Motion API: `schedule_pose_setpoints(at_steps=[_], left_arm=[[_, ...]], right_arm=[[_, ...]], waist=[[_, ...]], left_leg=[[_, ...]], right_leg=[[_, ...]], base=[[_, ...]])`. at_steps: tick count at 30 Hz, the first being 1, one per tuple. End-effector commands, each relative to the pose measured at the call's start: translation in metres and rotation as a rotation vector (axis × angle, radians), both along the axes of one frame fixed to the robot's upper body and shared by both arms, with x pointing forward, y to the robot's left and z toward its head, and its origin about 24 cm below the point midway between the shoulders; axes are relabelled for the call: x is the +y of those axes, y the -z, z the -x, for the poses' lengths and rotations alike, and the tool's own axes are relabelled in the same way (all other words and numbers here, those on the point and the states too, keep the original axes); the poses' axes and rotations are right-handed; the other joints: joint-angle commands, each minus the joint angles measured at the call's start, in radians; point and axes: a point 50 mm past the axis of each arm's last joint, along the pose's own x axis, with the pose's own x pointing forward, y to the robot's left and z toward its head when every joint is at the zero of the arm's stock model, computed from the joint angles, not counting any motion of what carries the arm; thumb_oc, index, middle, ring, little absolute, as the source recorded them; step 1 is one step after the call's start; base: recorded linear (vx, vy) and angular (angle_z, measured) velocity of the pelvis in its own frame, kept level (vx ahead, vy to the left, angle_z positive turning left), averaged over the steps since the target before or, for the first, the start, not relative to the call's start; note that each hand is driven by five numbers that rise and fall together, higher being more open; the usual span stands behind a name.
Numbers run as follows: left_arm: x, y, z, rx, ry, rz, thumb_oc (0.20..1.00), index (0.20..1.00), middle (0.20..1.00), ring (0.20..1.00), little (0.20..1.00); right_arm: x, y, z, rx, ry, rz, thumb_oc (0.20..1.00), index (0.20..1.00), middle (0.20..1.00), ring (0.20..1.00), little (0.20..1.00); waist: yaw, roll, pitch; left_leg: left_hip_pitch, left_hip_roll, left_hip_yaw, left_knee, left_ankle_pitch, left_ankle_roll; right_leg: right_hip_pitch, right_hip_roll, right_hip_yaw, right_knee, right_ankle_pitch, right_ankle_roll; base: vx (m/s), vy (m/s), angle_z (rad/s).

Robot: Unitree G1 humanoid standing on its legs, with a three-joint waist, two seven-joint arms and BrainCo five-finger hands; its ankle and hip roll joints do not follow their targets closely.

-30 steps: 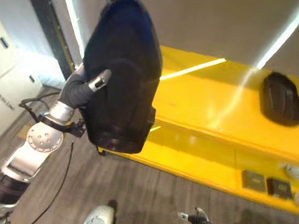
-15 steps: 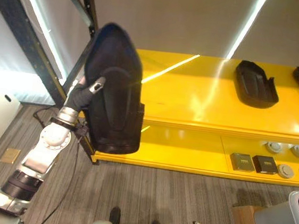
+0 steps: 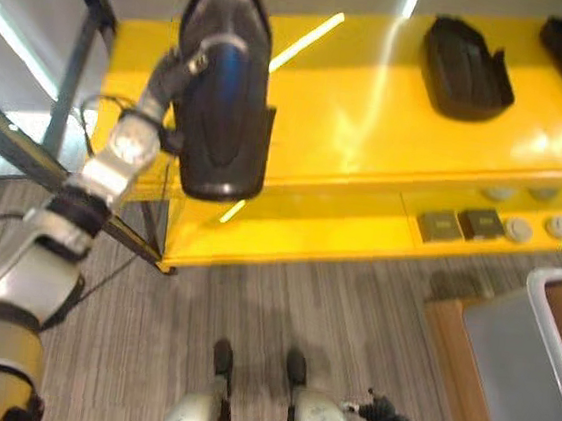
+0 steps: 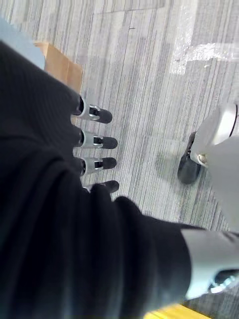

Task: Move parts from the plastic box to the shelf.

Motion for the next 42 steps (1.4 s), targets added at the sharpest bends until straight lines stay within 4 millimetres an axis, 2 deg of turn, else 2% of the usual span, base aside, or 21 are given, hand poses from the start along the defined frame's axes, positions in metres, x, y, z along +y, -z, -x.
schedule_pose_setpoints(at_steps=[1, 2, 4, 5, 7, 9, 13, 14, 23, 24, 25, 26, 37, 38, 39, 40, 41, 42], left_arm=[[0.026, -0.070, -0.001, -0.145, -0.075, 0.108, 0.200, 0.200, 0.200, 0.200, 0.200], [0.028, -0.076, -0.003, -0.136, -0.097, 0.096, 0.200, 0.200, 0.200, 0.200, 0.200], [0.046, -0.087, -0.010, -0.075, -0.214, 0.088, 0.200, 0.200, 0.200, 0.200, 0.200], [0.050, -0.086, -0.011, -0.059, -0.234, 0.082, 0.200, 0.200, 0.200, 0.200, 0.200], [0.063, -0.089, -0.010, -0.030, -0.327, -0.042, 0.200, 0.200, 0.200, 0.200, 0.200], [0.070, -0.086, -0.009, -0.014, -0.354, -0.044, 0.200, 0.200, 0.200, 0.200, 0.200], [0.068, -0.089, -0.009, -0.024, -0.363, -0.111, 0.200, 0.200, 0.200, 0.200, 0.200], [0.062, -0.094, -0.009, -0.032, -0.362, -0.221, 0.200, 0.200, 0.200, 0.200, 0.200], [0.059, -0.102, -0.007, -0.062, -0.391, -0.296, 0.200, 0.200, 0.200, 0.200, 0.200], [0.058, -0.104, -0.007, -0.074, -0.396, -0.315, 0.260, 0.260, 0.260, 0.260, 0.260], [0.056, -0.108, -0.006, -0.087, -0.399, -0.330, 0.235, 0.235, 0.235, 0.235, 0.235], [0.057, -0.109, -0.006, -0.092, -0.402, -0.335, 0.200, 0.200, 0.200, 0.200, 0.200], [0.069, -0.130, 0.002, -0.129, -0.474, -0.286, 0.200, 0.200, 0.200, 0.200, 0.200], [0.069, -0.134, 0.003, -0.139, -0.476, -0.283, 0.263, 0.263, 0.263, 0.263, 0.263], [0.069, -0.138, 0.004, -0.150, -0.483, -0.286, 0.410, 0.410, 0.410, 0.410, 0.410], [0.069, -0.140, 0.005, -0.157, -0.489, -0.292, 0.460, 0.460, 0.460, 0.460, 0.460], [0.070, -0.142, 0.006, -0.164, -0.492, -0.297, 0.689, 0.689, 0.689, 0.689, 0.689], [0.070, -0.144, 0.007, -0.169, -0.495, -0.303, 1.000, 1.000, 1.000, 1.000, 1.000]], right_arm=[[0.008, 0.000, -0.005, 0.008, -0.055, -0.019, 1.000, 1.000, 1.000, 1.000, 1.000], [0.011, 0.000, -0.007, 0.002, -0.061, -0.027, 1.000, 1.000, 1.000, 1.000, 1.000], [0.009, -0.003, -0.016, -0.017, -0.033, -0.038, 1.000, 1.000, 1.000, 1.000, 1.000], [0.008, -0.004, -0.017, -0.016, -0.030, -0.037, 1.000, 1.000, 1.000, 1.000, 1.000], [0.006, -0.006, -0.022, -0.037, -0.010, -0.043, 1.000, 1.000, 1.000, 1.000, 1.000], [0.007, -0.006, -0.022, -0.041, -0.001, -0.052, 1.000, 1.000, 1.000, 1.000, 1.000], [0.010, -0.004, -0.018, -0.024, -0.015, -0.061, 1.000, 1.000, 1.000, 1.000, 1.000], [0.011, -0.003, -0.016, -0.022, -0.015, -0.072, 1.000, 1.000, 1.000, 1.000, 1.000], [0.015, -0.002, -0.016, -0.031, -0.013, -0.096, 1.000, 1.000, 1.000, 1.000, 1.000], [0.016, -0.002, -0.017, -0.038, -0.010, -0.100, 1.000, 1.000, 1.000, 1.000, 1.000], [0.016, -0.003, -0.018, -0.046, -0.005, -0.106, 1.000, 1.000, 1.000, 1.000, 1.000], [0.016, -0.004, -0.019, -0.052, 0.002, -0.108, 1.000, 1.000, 1.000, 1.000, 1.000], [0.016, -0.005, -0.022, -0.080, 0.035, -0.126, 1.000, 1.000, 1.000, 1.000, 1.000], [0.016, -0.005, -0.022, -0.082, 0.034, -0.125, 1.000, 1.000, 1.000, 1.000, 1.000], [0.016, -0.005, -0.022, -0.083, 0.034, -0.125, 1.000, 1.000, 1.000, 1.000, 1.000], [0.016, -0.005, -0.023, -0.089, 0.037, -0.129, 1.000, 1.000, 1.000, 1.000, 1.000], [0.017, -0.006, -0.023, -0.092, 0.037, -0.133, 1.000, 1.000, 1.000, 1.000, 1.000], [0.017, -0.006, -0.023, -0.092, 0.033, -0.133, 1.000, 1.000, 1.000, 1.000, 1.000]], waist=[[0.027, -0.038, 0.014], [0.026, -0.036, 0.023], [0.017, -0.034, 0.058], [0.017, -0.034, 0.063], [0.015, -0.037, 0.083], [0.016, -0.041, 0.088], [0.017, -0.045, 0.093], [0.016, -0.048, 0.096], [0.011, -0.052, 0.108], [0.011, -0.052, 0.109], [0.009, -0.051, 0.111], [0.008, -0.053, 0.114], [-0.004, -0.062, 0.130], [-0.005, -0.063, 0.131], [-0.005, -0.062, 0.132], [-0.006, -0.062, 0.133], [-0.006, -0.063, 0.134], [-0.007, -0.063, 0.135]], left_leg=[[0.038, 0.060, -0.003, 0.010, -0.098, -0.043], [0.033, 0.059, -0.002, 0.009, -0.095, -0.043], [0.012, 0.057, 0.001, 0.010, -0.088, -0.042], [0.006, 0.056, 0.002, 0.010, -0.086, -0.042], [-0.016, 0.059, 0.001, 0.008, -0.077, -0.043], [-0.022, 0.061, 0.005, 0.007, -0.076, -0.043], [-0.030, 0.064, 0.003, 0.008, -0.073, -0.044], [-0.035, 0.065, 0.002, 0.007, -0.072, -0.045], [-0.058, 0.067, 0.006, 0.006, -0.064, -0.046], [-0.062, 0.066, 0.006, 0.006, -0.064, -0.047], [-0.067, 0.066, 0.006, 0.007, -0.061, -0.047], [-0.071, 0.066, 0.007, 0.007, -0.060, -0.047], [-0.107, 0.072, 0.010, 0.012, -0.052, -0.049], [-0.111, 0.072, 0.009, 0.013, -0.052, -0.048], [-0.115, 0.073, 0.008, 0.012, -0.051, -0.048], [-0.118, 0.073, 0.008, 0.010, -0.049, -0.049], [-0.122, 0.072, 0.009, 0.010, -0.048, -0.049], [-0.125, 0.073, 0.008, 0.010, -0.047, -0.049]], right_leg=[[-0.072, -0.096, 0.045, 0.012, 0.010, 0.085], [-0.077, -0.098, 0.045, 0.012, 0.013, 0.086], [-0.104, -0.103, 0.057, 0.012, 0.023, 0.091], [-0.113, -0.104, 0.060, 0.013, 0.026, 0.091], [-0.137, -0.104, 0.067, 0.011, 0.036, 0.093], [-0.147, -0.102, 0.072, 0.010, 0.040, 0.093], [-0.152, -0.100, 0.074, 0.009, 0.039, 0.092], [-0.159, -0.100, 0.074, 0.010, 0.040, 0.092], [-0.188, -0.103, 0.079, 0.009, 0.046, 0.094], [-0.191, -0.103, 0.080, 0.010, 0.047, 0.094], [-0.196, -0.103, 0.081, 0.011, 0.049, 0.094], [-0.201, -0.104, 0.082, 0.011, 0.050, 0.094], [-0.242, -0.104, 0.088, 0.013, 0.059, 0.095], [-0.246, -0.103, 0.090, 0.013, 0.059, 0.094], [-0.250, -0.102, 0.091, 0.013, 0.060, 0.094], [-0.254, -0.101, 0.091, 0.013, 0.060, 0.094], [-0.257, -0.100, 0.091, 0.013, 0.061, 0.093], [-0.260, -0.099, 0.091, 0.013, 0.060, 0.093]], base=[[-0.01, -0.001, -0.21], [-0.01, 0.004, -0.19], [0.00, 0.002, -0.07], [0.02, -0.014, -0.11], [0.02, -0.017, -0.09], [0.00, 0.000, 0.00], [0.00, 0.000, 0.00], [0.00, 0.000, 0.00], [0.00, 0.000, 0.00], [0.00, 0.000, 0.00], [0.00, 0.000, 0.00], [0.00, 0.000, 0.00], [0.00, -0.001, 0.00], [0.00, -0.008, -0.03], [0.00, 0.000, 0.00], [0.00, 0.000, 0.00], [0.00, 0.000, 0.00], [0.00, 0.000, 0.00]])
